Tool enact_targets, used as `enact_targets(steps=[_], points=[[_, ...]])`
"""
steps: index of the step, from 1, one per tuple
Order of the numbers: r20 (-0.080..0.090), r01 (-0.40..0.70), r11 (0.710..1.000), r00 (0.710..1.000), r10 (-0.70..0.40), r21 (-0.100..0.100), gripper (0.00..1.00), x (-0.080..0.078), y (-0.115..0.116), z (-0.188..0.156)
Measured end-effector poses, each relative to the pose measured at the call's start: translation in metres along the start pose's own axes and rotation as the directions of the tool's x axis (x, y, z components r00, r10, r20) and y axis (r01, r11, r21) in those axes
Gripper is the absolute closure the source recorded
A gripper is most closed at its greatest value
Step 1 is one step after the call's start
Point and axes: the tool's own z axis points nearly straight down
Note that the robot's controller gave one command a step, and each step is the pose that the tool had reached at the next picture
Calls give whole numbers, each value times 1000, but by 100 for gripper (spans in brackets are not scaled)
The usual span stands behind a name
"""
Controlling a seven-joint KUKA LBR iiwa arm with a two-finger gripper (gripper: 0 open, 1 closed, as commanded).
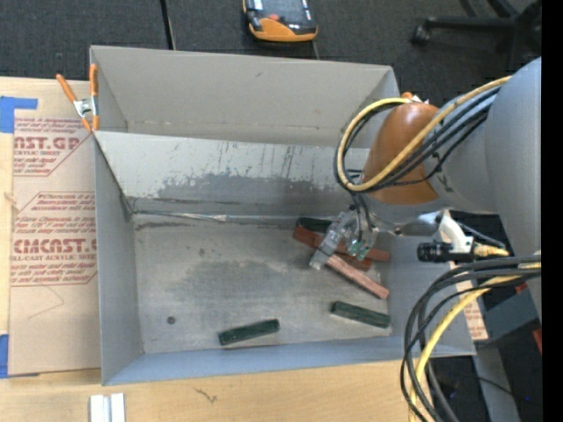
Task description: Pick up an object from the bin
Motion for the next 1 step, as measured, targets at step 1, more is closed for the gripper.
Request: enact_targets(steps=[1], points=[[1,-1,1000,1000,1,0,100,-1,0,-11]])
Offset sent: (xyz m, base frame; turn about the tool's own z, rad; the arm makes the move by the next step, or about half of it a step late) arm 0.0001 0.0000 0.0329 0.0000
